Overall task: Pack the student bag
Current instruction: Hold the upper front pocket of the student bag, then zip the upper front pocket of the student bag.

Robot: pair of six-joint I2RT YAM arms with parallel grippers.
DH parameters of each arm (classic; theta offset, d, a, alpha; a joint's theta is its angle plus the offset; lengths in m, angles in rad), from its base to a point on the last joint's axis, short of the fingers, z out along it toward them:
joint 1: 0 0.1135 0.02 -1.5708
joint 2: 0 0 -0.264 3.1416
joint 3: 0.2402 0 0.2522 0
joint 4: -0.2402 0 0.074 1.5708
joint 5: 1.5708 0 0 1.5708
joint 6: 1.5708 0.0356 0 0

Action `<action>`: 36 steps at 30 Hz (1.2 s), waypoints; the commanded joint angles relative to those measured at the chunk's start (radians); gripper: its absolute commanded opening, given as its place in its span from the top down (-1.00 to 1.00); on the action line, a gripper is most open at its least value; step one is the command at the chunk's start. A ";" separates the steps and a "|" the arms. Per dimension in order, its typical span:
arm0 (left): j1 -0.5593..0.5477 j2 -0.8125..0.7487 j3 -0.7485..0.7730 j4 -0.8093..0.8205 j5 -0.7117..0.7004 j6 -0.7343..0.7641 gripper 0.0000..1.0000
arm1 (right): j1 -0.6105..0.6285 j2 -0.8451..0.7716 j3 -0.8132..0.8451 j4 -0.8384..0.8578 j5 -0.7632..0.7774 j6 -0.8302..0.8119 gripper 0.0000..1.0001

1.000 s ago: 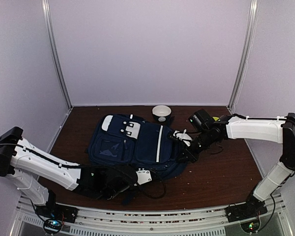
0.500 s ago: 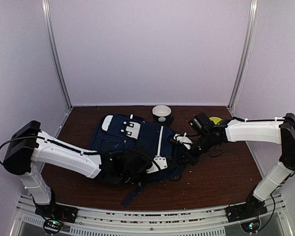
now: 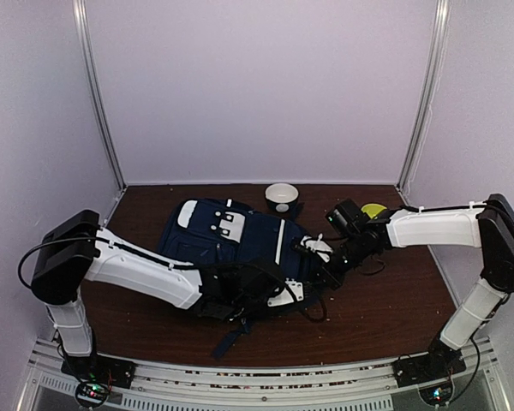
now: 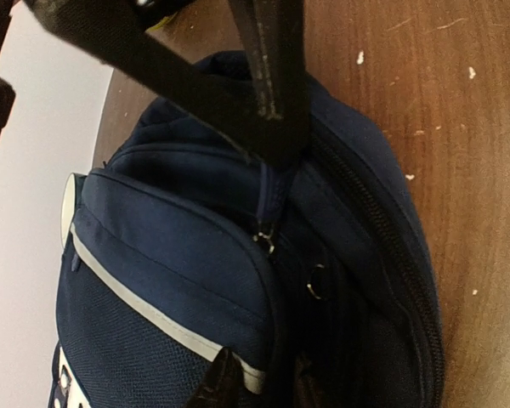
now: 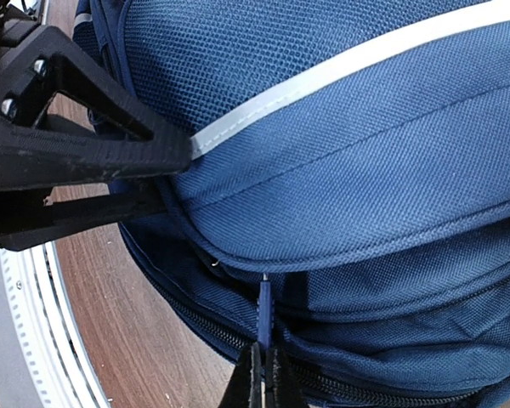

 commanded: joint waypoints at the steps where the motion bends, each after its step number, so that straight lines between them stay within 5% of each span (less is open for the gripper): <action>1: 0.016 0.028 0.027 0.016 -0.100 0.026 0.58 | -0.016 0.004 0.000 0.011 0.004 -0.007 1.00; 7: 0.019 0.012 0.013 0.044 -0.146 0.026 1.00 | -0.022 0.026 0.035 -0.018 0.010 -0.036 0.97; 12: 0.019 -0.035 -0.026 0.087 -0.131 0.004 1.00 | -0.019 0.051 0.073 -0.035 -0.021 -0.051 0.60; 20: 0.019 -0.073 -0.057 0.107 -0.130 -0.020 1.00 | -0.009 0.131 0.138 -0.046 -0.055 -0.050 0.53; 27: 0.019 -0.083 -0.065 0.096 -0.135 -0.029 1.00 | 0.003 0.131 0.137 -0.056 -0.068 -0.048 0.85; 36: 0.019 -0.188 -0.150 0.033 -0.068 -0.083 1.00 | -0.054 0.032 0.139 -0.153 0.081 -0.140 0.99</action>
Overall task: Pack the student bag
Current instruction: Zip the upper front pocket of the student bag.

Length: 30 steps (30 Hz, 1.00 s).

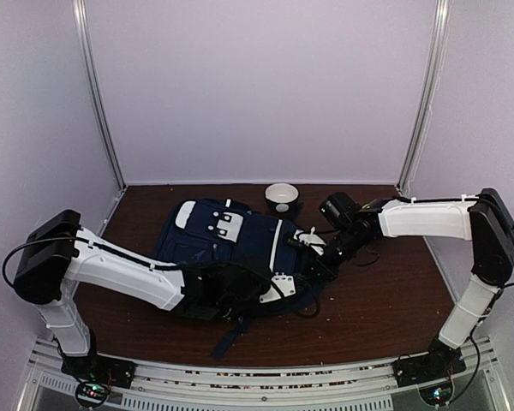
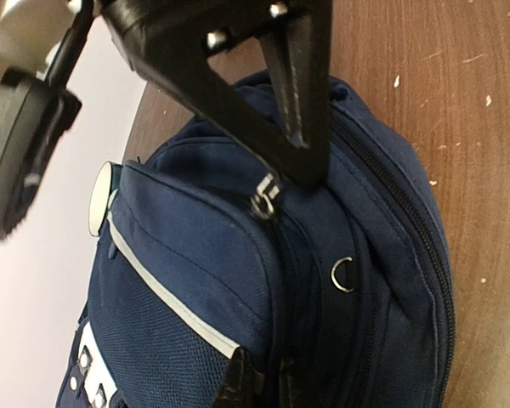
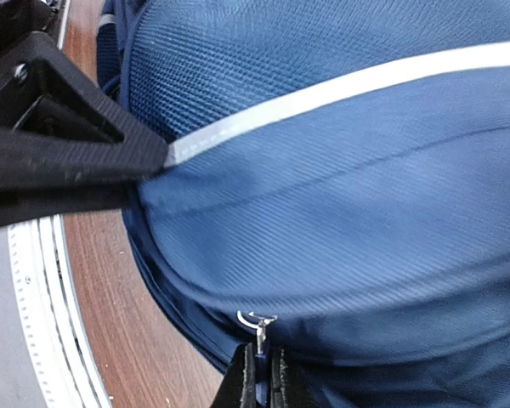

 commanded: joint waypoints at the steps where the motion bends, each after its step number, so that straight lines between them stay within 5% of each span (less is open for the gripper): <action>1: 0.019 -0.108 -0.068 -0.069 -0.005 -0.068 1.00 | -0.066 -0.042 0.019 -0.070 0.130 -0.052 1.00; 13: -0.054 -0.317 -0.203 -0.275 -0.005 -0.231 1.00 | -0.124 0.164 0.280 0.044 0.291 -0.033 1.00; 23: -0.090 -0.432 -0.264 -0.404 -0.093 -0.391 1.00 | -0.127 0.314 0.500 -0.046 0.346 -0.077 1.00; 30: -0.052 -0.498 -0.253 -0.537 -0.087 -0.590 1.00 | -0.108 0.201 0.346 -0.119 0.235 -0.108 1.00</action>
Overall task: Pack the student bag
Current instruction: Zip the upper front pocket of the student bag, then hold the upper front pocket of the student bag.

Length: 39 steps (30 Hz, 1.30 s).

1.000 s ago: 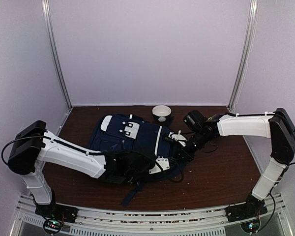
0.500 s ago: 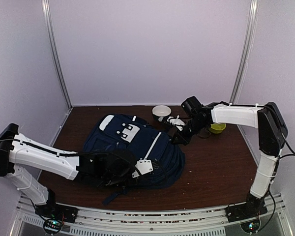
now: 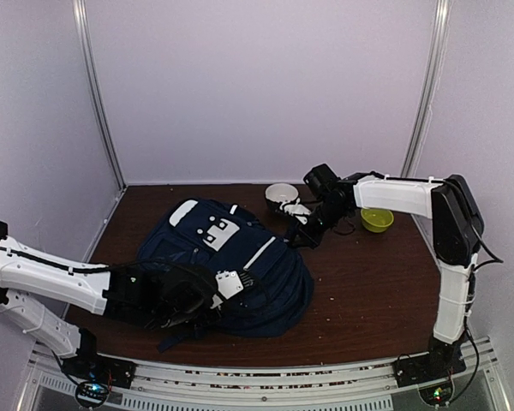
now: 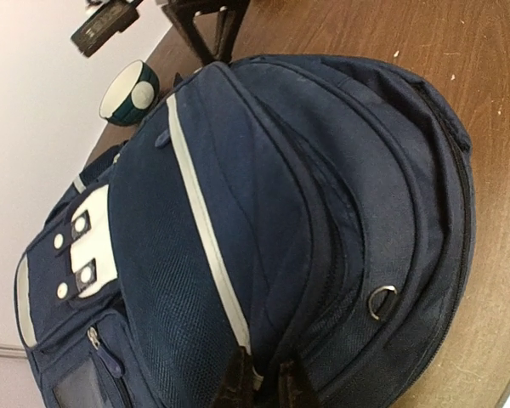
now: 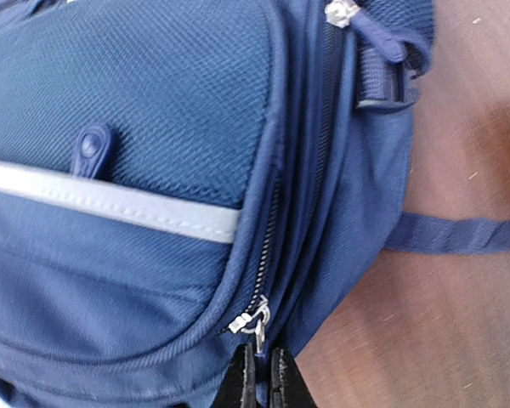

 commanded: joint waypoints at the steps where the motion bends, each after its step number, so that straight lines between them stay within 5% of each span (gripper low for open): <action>1: 0.026 -0.055 -0.008 -0.252 -0.046 -0.220 1.00 | -0.019 -0.107 -0.112 -0.037 0.056 -0.011 1.00; 5: 0.043 -0.133 -0.032 -0.299 -0.032 -0.292 0.35 | 0.052 -0.227 -0.252 -0.014 0.006 0.017 1.00; 10: 0.040 -0.198 -0.057 -0.208 0.010 -0.231 0.15 | 0.194 -0.293 -0.311 -0.007 -0.044 0.063 1.00; 17: -0.050 -0.076 0.004 0.032 0.024 -0.115 0.11 | 0.324 -0.319 -0.301 -0.006 -0.093 0.111 1.00; 29: -0.074 0.163 0.117 0.101 -0.010 -0.107 0.11 | 0.319 -0.321 -0.287 -0.009 -0.114 0.128 1.00; 35: -0.099 0.110 0.085 0.197 0.136 -0.097 0.07 | 0.311 -0.308 -0.281 -0.006 -0.135 0.139 1.00; 39: -0.100 0.165 0.088 0.172 0.070 -0.140 0.07 | 0.309 -0.309 -0.280 -0.005 -0.138 0.139 1.00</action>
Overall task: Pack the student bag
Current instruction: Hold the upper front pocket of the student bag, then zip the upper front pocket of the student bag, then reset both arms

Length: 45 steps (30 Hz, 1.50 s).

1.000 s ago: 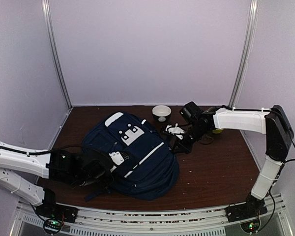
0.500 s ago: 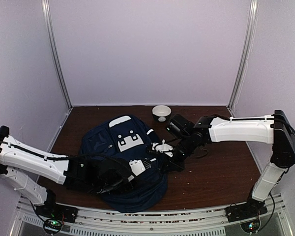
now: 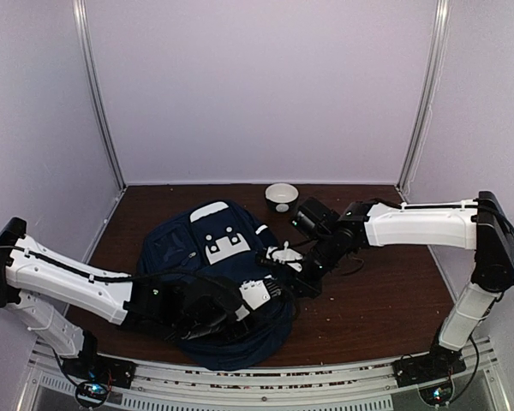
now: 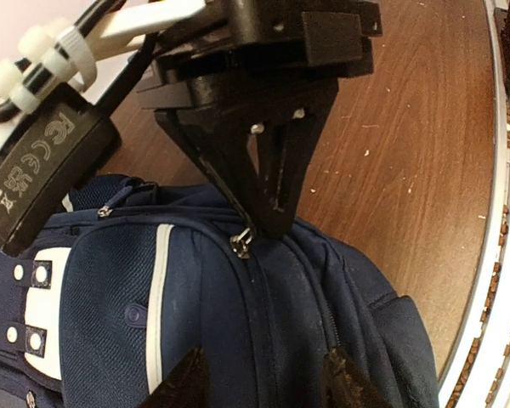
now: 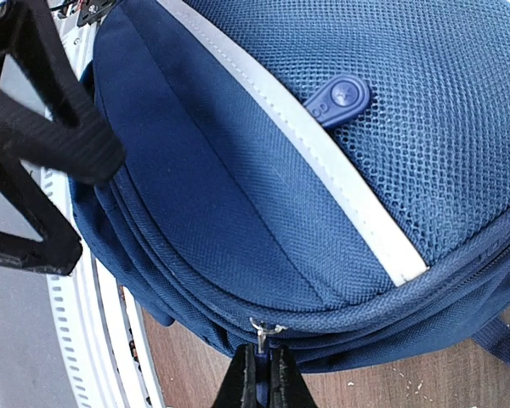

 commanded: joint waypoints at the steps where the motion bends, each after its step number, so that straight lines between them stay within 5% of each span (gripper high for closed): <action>1: -0.006 0.047 0.002 0.032 -0.030 -0.037 0.07 | -0.008 -0.026 0.029 0.025 -0.035 0.013 1.00; 7: -0.006 0.139 0.073 -0.085 -0.198 -0.069 0.21 | -0.010 -0.026 0.025 0.020 -0.040 0.011 1.00; 12: -0.006 0.101 0.045 -0.088 -0.231 -0.066 0.80 | -0.041 -0.009 0.027 0.018 -0.015 0.006 1.00; 15: -0.006 0.050 -0.001 -0.060 -0.224 -0.064 1.00 | -0.090 0.016 0.045 0.030 0.020 0.016 1.00; 27: -0.006 -0.004 -0.052 -0.045 -0.222 -0.064 1.00 | -0.179 0.188 0.250 0.077 0.129 0.032 1.00; 34: 0.020 0.022 -0.053 0.030 -0.226 -0.054 1.00 | -0.214 0.092 0.237 0.085 0.124 0.034 0.61; 35: 0.029 0.024 -0.058 0.046 -0.217 -0.051 0.99 | -0.232 0.073 0.237 0.084 0.120 0.038 0.51; 37: 0.049 0.030 -0.052 0.049 -0.221 -0.063 0.66 | -0.271 0.037 0.238 0.066 0.089 0.034 0.37; 45: 0.100 -0.038 0.032 -0.048 -0.232 -0.025 -0.05 | -0.462 -0.279 0.054 0.176 0.048 0.071 0.23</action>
